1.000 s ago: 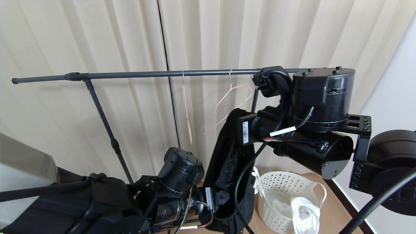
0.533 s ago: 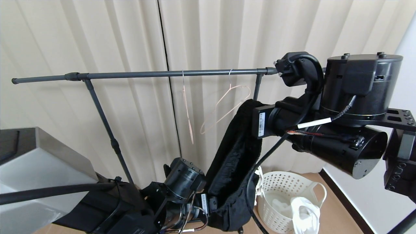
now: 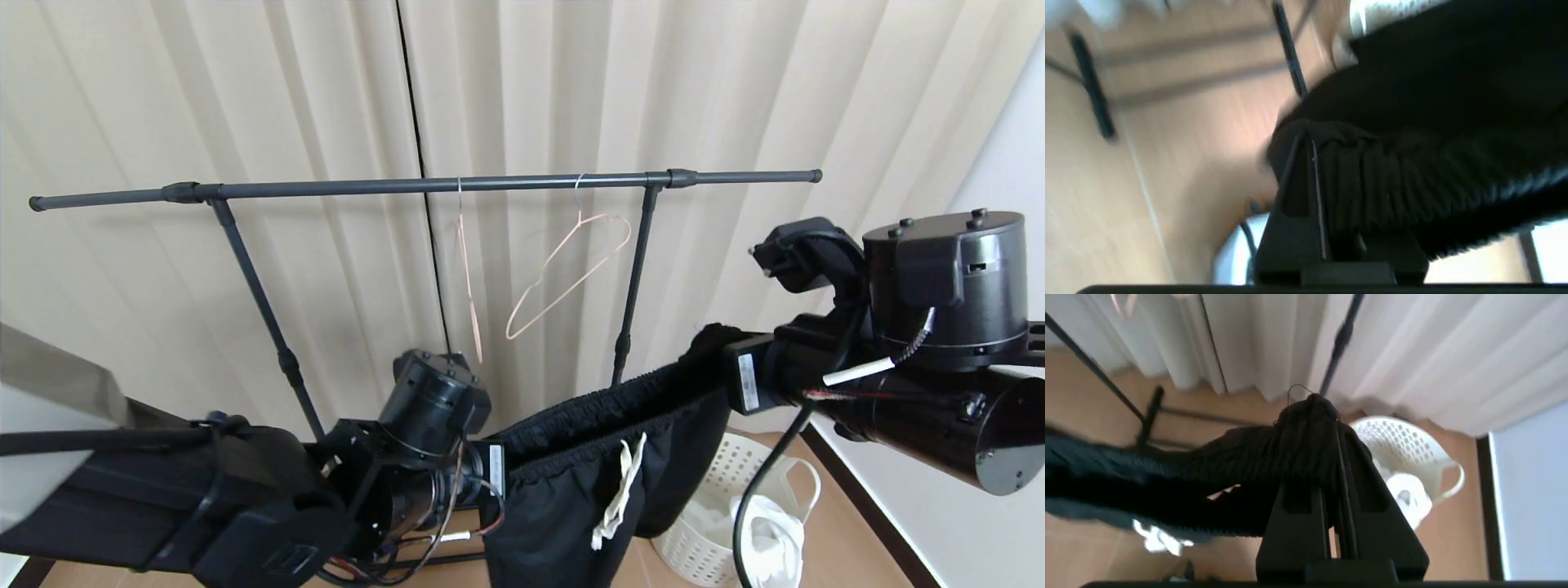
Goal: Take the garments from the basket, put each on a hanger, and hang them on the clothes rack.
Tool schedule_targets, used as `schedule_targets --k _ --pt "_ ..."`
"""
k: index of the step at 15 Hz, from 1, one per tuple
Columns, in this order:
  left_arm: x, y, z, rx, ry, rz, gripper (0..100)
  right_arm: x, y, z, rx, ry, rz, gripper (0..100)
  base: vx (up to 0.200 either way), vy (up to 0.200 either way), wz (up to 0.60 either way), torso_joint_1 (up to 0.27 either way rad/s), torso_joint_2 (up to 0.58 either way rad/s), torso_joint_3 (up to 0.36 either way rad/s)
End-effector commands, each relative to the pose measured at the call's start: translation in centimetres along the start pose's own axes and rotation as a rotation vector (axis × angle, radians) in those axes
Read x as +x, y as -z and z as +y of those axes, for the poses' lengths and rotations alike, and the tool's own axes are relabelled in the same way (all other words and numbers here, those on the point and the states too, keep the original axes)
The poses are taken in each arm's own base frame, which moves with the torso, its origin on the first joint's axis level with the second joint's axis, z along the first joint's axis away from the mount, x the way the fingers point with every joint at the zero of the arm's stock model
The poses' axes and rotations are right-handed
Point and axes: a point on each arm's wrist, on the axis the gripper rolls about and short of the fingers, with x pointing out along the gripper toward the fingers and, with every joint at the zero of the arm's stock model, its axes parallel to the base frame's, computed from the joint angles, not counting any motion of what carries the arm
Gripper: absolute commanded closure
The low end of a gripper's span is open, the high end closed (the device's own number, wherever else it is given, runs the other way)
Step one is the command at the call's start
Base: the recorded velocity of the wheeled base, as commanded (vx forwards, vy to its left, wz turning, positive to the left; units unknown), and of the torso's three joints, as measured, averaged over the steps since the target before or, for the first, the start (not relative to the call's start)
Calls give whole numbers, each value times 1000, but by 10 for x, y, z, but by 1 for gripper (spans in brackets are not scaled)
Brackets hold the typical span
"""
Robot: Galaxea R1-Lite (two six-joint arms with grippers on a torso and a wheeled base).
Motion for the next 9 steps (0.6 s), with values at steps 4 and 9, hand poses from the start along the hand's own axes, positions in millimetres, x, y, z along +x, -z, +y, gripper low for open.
schedule_targets --k 4,9 --pt "-43 -47 -3 113 -26 -151 100 -19 0 -6 -100 3 170 100 0 0 0 0 0 0" --pt "-52 -41 16 144 -79 -139 100 -16 -4 -21 -17 67 228 100 0 0 0 0 0 0"
